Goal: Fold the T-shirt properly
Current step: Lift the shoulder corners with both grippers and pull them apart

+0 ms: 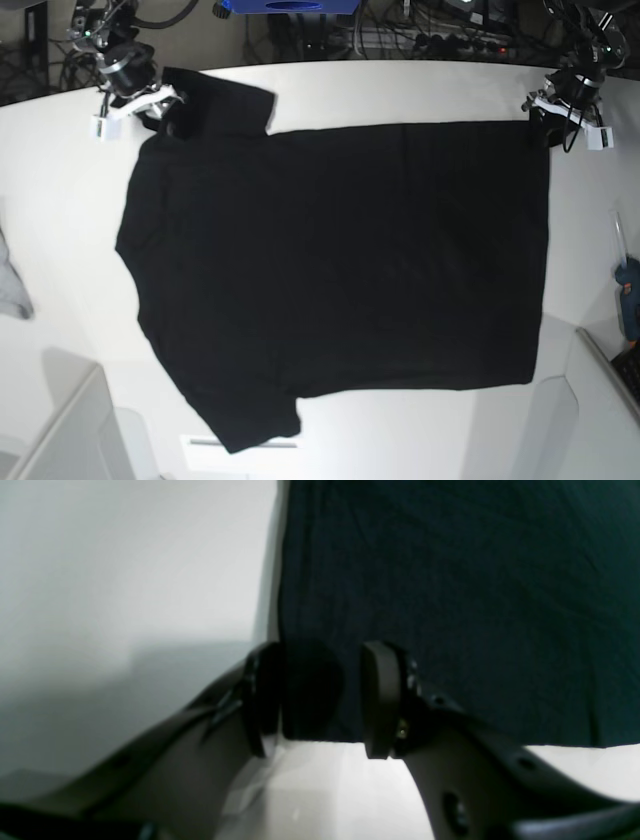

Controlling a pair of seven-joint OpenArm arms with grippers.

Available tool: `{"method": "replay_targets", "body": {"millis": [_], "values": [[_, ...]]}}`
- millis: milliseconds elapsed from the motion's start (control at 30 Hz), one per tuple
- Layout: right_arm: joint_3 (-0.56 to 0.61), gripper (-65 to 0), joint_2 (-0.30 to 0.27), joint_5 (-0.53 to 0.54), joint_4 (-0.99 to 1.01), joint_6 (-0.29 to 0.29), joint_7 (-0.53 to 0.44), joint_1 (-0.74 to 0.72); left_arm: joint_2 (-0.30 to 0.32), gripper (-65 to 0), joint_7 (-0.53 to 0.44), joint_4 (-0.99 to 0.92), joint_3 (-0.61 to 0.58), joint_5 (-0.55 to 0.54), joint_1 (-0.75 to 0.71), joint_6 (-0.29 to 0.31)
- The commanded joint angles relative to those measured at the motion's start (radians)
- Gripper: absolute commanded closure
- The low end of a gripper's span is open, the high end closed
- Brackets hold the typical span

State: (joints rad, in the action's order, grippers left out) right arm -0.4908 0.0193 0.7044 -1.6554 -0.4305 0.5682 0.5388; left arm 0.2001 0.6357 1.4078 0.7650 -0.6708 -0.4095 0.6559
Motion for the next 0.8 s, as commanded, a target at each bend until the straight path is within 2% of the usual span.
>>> {"method": "replay_targets", "body": {"millis": [0,67,167,200,267,333,367,767], "values": [[0.001,-36.6,-0.003,-0.036,0.007,0.019,0.045,0.013,0.005,-24.8,0.037,-0.014,0.000,0.024,0.002,-0.005],[0.001,-36.6,-0.002,-0.036,0.008,0.019,0.042,0.011,0.005,-21.7,0.037,-0.048,0.000,0.024,0.017,-0.005],[0.001,-33.9,-0.002,-0.036,0.008,0.019,0.042,0.008,0.005,-2.5,0.037,-0.074,0.000,0.024,0.024,-0.005],[0.001,-29.9,-0.002,-0.036,0.008,0.019,0.042,0.007,0.005,0.0,0.037,-0.074,0.000,0.024,0.024,-0.005],[-0.001,-18.3,0.000,-0.036,0.008,0.019,0.042,0.005,0.005,0.0,0.037,-0.072,0.000,0.024,0.024,-0.005],[-0.009,-3.6,0.001,-0.036,0.008,0.019,0.040,-0.006,0.005,0.0,0.037,-0.068,0.000,0.024,0.024,-0.005],[-0.010,0.0,0.001,-0.035,0.010,0.019,0.040,-0.012,0.006,0.0,0.037,-0.065,0.000,0.024,0.024,-0.005],[-0.010,0.0,0.000,-0.035,-0.009,0.019,0.042,-0.003,0.009,0.0,0.037,0.018,0.000,0.032,-0.029,0.000]]}}
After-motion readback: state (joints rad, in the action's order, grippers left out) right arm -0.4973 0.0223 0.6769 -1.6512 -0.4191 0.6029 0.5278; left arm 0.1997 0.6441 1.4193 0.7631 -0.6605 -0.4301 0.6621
